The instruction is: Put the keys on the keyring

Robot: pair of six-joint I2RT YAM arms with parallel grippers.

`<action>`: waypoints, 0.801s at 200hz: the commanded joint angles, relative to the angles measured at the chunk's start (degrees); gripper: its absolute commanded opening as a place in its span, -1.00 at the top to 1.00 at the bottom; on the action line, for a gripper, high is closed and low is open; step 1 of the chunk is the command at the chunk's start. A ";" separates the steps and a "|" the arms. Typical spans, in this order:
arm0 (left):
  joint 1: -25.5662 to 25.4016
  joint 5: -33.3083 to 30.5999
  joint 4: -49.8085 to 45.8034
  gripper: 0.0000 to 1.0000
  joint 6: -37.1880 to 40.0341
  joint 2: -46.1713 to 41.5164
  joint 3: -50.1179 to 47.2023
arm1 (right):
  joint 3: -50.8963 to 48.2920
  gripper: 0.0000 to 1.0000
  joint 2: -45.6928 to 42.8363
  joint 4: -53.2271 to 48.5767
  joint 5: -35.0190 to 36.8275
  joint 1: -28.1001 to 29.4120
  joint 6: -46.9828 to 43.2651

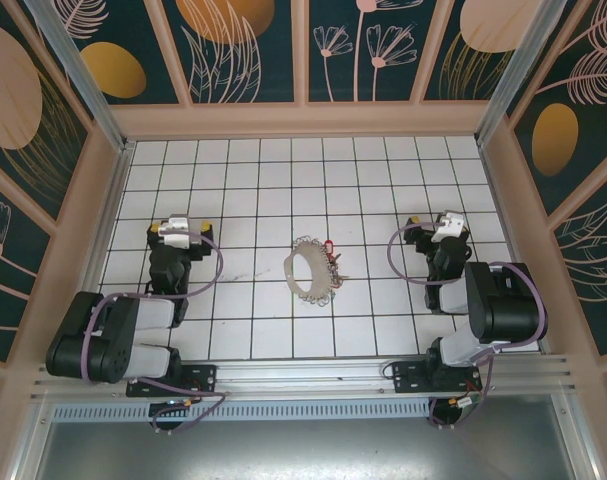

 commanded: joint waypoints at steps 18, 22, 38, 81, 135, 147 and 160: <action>3.60 9.45 5.07 -0.97 -1.67 1.25 1.20 | 0.86 -0.97 0.13 2.50 0.70 0.14 1.08; 4.00 10.11 5.23 -0.98 -1.90 1.31 1.08 | 0.87 -0.97 0.06 2.55 0.70 0.14 1.08; 5.55 12.81 8.18 -0.97 -2.93 2.16 -0.24 | 0.89 -0.97 0.08 2.52 0.70 0.14 1.09; 7.42 11.11 8.88 -0.98 -5.75 8.08 2.50 | 0.95 -0.97 0.14 2.48 0.63 0.16 1.09; 7.38 3.80 6.78 -0.98 -8.13 7.81 3.53 | 1.02 -0.98 0.09 2.49 0.61 0.14 1.09; 7.38 4.07 6.87 -0.98 -8.06 7.82 3.50 | 0.97 -0.97 0.15 2.49 0.61 0.14 1.09; 7.38 4.15 6.78 -0.98 -8.09 7.86 3.56 | 0.97 -0.98 0.15 2.49 0.61 0.20 1.16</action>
